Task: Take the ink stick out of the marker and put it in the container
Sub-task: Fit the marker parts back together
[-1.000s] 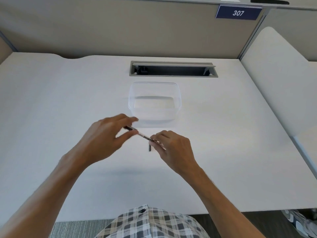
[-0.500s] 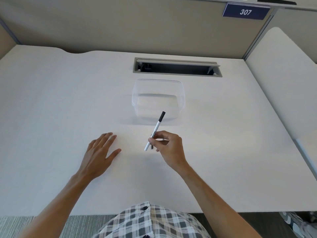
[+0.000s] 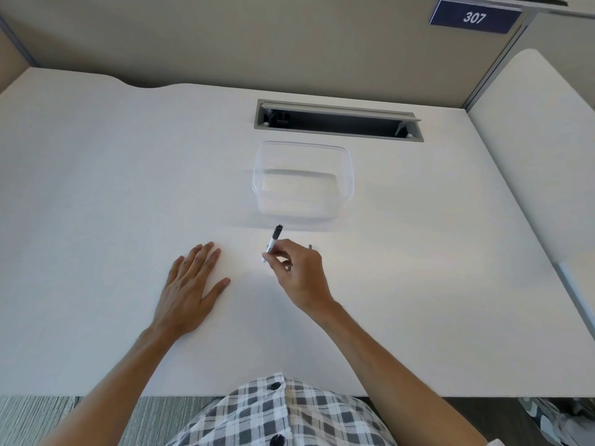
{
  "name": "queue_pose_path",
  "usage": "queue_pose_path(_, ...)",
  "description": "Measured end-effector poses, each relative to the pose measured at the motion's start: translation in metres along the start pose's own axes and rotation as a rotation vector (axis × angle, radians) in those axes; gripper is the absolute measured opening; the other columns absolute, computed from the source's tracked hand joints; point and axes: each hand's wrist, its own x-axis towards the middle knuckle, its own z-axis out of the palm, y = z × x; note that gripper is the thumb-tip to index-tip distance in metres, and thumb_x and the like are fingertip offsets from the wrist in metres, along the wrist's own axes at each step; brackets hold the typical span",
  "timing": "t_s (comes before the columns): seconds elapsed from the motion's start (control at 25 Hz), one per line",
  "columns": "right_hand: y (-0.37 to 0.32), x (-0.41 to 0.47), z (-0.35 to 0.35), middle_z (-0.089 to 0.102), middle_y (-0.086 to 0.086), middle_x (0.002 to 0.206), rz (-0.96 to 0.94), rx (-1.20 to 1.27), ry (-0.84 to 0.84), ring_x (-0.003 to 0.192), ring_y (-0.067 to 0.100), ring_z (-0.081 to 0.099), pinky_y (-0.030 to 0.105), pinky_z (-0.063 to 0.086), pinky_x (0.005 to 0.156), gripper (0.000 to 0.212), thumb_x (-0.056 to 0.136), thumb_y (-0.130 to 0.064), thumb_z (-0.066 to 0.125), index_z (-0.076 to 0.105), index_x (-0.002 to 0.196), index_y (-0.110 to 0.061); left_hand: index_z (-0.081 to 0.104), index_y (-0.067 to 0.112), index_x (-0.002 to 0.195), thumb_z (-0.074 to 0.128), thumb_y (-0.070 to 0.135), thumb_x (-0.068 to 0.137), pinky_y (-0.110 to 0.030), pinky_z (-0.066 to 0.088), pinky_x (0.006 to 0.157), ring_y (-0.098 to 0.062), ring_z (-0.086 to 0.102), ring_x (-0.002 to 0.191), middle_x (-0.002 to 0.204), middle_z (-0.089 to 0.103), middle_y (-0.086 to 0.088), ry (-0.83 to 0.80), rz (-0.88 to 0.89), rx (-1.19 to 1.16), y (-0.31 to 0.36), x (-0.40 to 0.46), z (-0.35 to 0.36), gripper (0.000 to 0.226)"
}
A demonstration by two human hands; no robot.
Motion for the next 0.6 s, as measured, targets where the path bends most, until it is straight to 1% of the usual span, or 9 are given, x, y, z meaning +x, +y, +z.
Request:
queue_pose_path(0.08, 0.007, -0.005, 0.005, 0.075, 0.006, 0.092, -0.037, -0.078, -0.043, 0.088, 0.018, 0.073, 0.032, 0.060, 0.076, 0.010, 0.093, -0.012, 0.066, 0.068, 0.100, -0.005, 0.023, 0.024, 0.154, 0.023, 0.061, 0.095, -0.032, 0.002, 0.121, -0.014, 0.011, 0.151, 0.163, 0.017, 0.005, 0.007, 0.002, -0.005, 0.000, 0.000, 0.000, 0.070)
queue_pose_path(0.24, 0.015, -0.007, 0.009, 0.076, 0.005, 0.093, -0.090, -0.187, -0.047, 0.085, 0.025, 0.072, 0.047, 0.058, 0.076, 0.013, 0.094, -0.015, 0.064, 0.067, 0.103, -0.006, 0.024, 0.024, 0.154, 0.023, 0.061, 0.095, -0.032, 0.003, 0.121, -0.015, 0.013, 0.151, 0.163, 0.018, 0.005, 0.021, 0.001, -0.003, 0.000, 0.000, 0.001, 0.070)
queue_pose_path(0.32, 0.012, -0.006, 0.008, 0.076, 0.004, 0.092, -0.094, -0.211, -0.038, 0.084, 0.023, 0.072, 0.047, 0.058, 0.074, 0.013, 0.093, -0.016, 0.065, 0.068, 0.102, -0.007, 0.025, 0.024, 0.154, 0.023, 0.061, 0.095, -0.032, 0.003, 0.121, -0.015, 0.013, 0.151, 0.163, 0.019, 0.005, 0.024, 0.002, -0.002, 0.001, 0.000, 0.002, 0.070)
queue_pose_path(0.36, 0.011, -0.005, 0.007, 0.077, 0.002, 0.092, -0.096, -0.227, -0.021, 0.083, 0.016, 0.072, 0.044, 0.058, 0.073, 0.013, 0.092, -0.017, 0.067, 0.069, 0.102, -0.008, 0.025, 0.024, 0.154, 0.023, 0.061, 0.095, -0.032, 0.002, 0.121, -0.014, 0.013, 0.151, 0.163, 0.019, 0.005, 0.025, 0.002, -0.001, 0.000, 0.001, 0.002, 0.070)
queue_pose_path(0.4, 0.010, -0.004, 0.004, 0.077, 0.000, 0.092, -0.100, -0.249, 0.001, 0.078, 0.003, 0.069, 0.038, 0.058, 0.071, 0.013, 0.092, -0.019, 0.068, 0.070, 0.101, -0.010, 0.025, 0.024, 0.154, 0.023, 0.061, 0.095, -0.031, 0.002, 0.121, -0.014, 0.013, 0.151, 0.163, 0.019, 0.005, 0.027, 0.001, -0.001, 0.000, 0.001, 0.002, 0.069)
queue_pose_path(0.48, 0.006, -0.004, -0.002, 0.077, -0.007, 0.092, -0.101, -0.299, 0.036, 0.066, -0.015, 0.056, 0.025, 0.049, 0.063, 0.012, 0.091, -0.025, 0.069, 0.071, 0.099, -0.016, 0.024, 0.025, 0.154, 0.023, 0.061, 0.095, -0.031, 0.002, 0.121, -0.014, 0.012, 0.151, 0.163, 0.019, 0.006, 0.032, 0.000, -0.001, 0.000, 0.001, 0.002, 0.069)
queue_pose_path(0.52, 0.004, -0.003, -0.006, 0.077, -0.009, 0.092, -0.099, -0.311, 0.048, 0.060, -0.018, 0.051, 0.025, 0.047, 0.061, 0.012, 0.091, -0.028, 0.069, 0.071, 0.098, -0.018, 0.024, 0.025, 0.154, 0.023, 0.062, 0.095, -0.031, 0.002, 0.121, -0.014, 0.012, 0.151, 0.163, 0.019, 0.006, 0.034, 0.001, 0.000, 0.000, 0.001, 0.003, 0.069)
queue_pose_path(0.56, 0.001, -0.002, -0.009, 0.076, -0.011, 0.091, -0.098, -0.308, 0.060, 0.057, -0.015, 0.051, 0.028, 0.049, 0.062, 0.012, 0.091, -0.031, 0.068, 0.070, 0.097, -0.021, 0.025, 0.025, 0.154, 0.023, 0.062, 0.095, -0.032, 0.003, 0.121, -0.014, 0.013, 0.151, 0.163, 0.019, 0.005, 0.036, 0.002, 0.002, 0.000, 0.001, 0.003, 0.069)
queue_pose_path(0.6, -0.002, 0.000, -0.012, 0.076, -0.012, 0.091, -0.102, -0.292, 0.075, 0.057, -0.010, 0.055, 0.033, 0.053, 0.065, 0.013, 0.092, -0.034, 0.066, 0.069, 0.096, -0.023, 0.025, 0.024, 0.153, 0.023, 0.061, 0.095, -0.033, 0.004, 0.121, -0.015, 0.013, 0.151, 0.163, 0.020, 0.005, 0.037, 0.004, 0.002, 0.000, 0.001, 0.003, 0.069)
